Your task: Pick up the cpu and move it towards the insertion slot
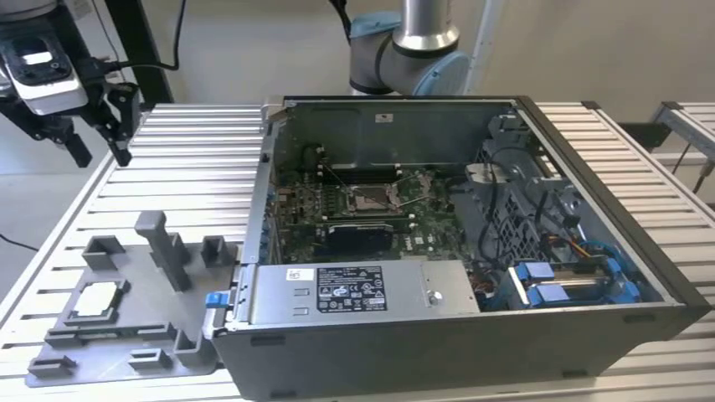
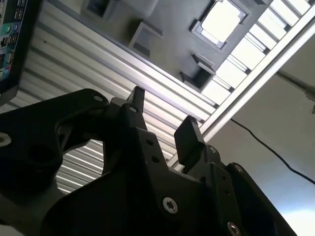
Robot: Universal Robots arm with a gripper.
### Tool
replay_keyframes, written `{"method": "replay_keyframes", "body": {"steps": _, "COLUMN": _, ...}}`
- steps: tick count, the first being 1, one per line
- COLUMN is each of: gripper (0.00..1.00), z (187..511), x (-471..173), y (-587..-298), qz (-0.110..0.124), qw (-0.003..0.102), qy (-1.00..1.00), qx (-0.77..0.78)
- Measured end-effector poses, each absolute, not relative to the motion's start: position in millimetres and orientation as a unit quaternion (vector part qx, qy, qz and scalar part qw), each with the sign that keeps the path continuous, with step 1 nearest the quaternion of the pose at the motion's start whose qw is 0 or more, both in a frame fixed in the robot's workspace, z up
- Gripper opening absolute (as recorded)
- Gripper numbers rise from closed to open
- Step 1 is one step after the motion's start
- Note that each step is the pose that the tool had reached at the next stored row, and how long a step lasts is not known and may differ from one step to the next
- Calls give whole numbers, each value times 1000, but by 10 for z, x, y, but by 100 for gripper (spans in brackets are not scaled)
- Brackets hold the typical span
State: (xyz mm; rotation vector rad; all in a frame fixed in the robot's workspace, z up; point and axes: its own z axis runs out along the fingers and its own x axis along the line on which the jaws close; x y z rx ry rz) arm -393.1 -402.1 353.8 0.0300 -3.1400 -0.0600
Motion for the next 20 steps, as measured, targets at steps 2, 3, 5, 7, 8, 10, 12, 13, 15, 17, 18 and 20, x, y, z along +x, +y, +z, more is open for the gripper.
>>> {"method": "replay_keyframes", "body": {"steps": 2, "gripper": 100, "z": 3538, "x": -3944, "y": -4038, "qz": -19, "qw": 0, "qy": -1000, "qx": 10}}
{"method": "replay_keyframes", "body": {"steps": 3, "gripper": 100, "z": 3538, "x": -3952, "y": -4054, "qz": -19, "qw": 0, "qy": -1000, "qx": 10}}
{"method": "replay_keyframes", "body": {"steps": 5, "gripper": 100, "z": 3536, "x": -3965, "y": -4111, "qz": -19, "qw": 1, "qy": -1000, "qx": 10}}
{"method": "replay_keyframes", "body": {"steps": 7, "gripper": 100, "z": 3533, "x": -3977, "y": -4194, "qz": -19, "qw": 2, "qy": -1000, "qx": 10}}
{"method": "replay_keyframes", "body": {"steps": 8, "gripper": 100, "z": 3528, "x": -3980, "y": -4236, "qz": -19, "qw": 2, "qy": -1000, "qx": 10}}
{"method": "replay_keyframes", "body": {"steps": 10, "gripper": 100, "z": 3518, "x": -3993, "y": -4314, "qz": -19, "qw": 3, "qy": -1000, "qx": 10}}
{"method": "replay_keyframes", "body": {"steps": 12, "gripper": 100, "z": 3510, "x": -4019, "y": -4373, "qz": -19, "qw": 3, "qy": -1000, "qx": 9}}
{"method": "replay_keyframes", "body": {"steps": 13, "gripper": 100, "z": 3505, "x": -4034, "y": -4403, "qz": -19, "qw": 3, "qy": -1000, "qx": 10}}
{"method": "replay_keyframes", "body": {"steps": 15, "gripper": 0, "z": 3495, "x": -4064, "y": -4462, "qz": -19, "qw": 4, "qy": -1000, "qx": 9}}
{"method": "replay_keyframes", "body": {"steps": 17, "gripper": 0, "z": 3482, "x": -4088, "y": -4523, "qz": -19, "qw": 5, "qy": -1000, "qx": 9}}
{"method": "replay_keyframes", "body": {"steps": 18, "gripper": 0, "z": 3474, "x": -4102, "y": -4557, "qz": -19, "qw": 5, "qy": -1000, "qx": 9}}
{"method": "replay_keyframes", "body": {"steps": 20, "gripper": 0, "z": 3455, "x": -4142, "y": -4611, "qz": -19, "qw": 6, "qy": -1000, "qx": 9}}
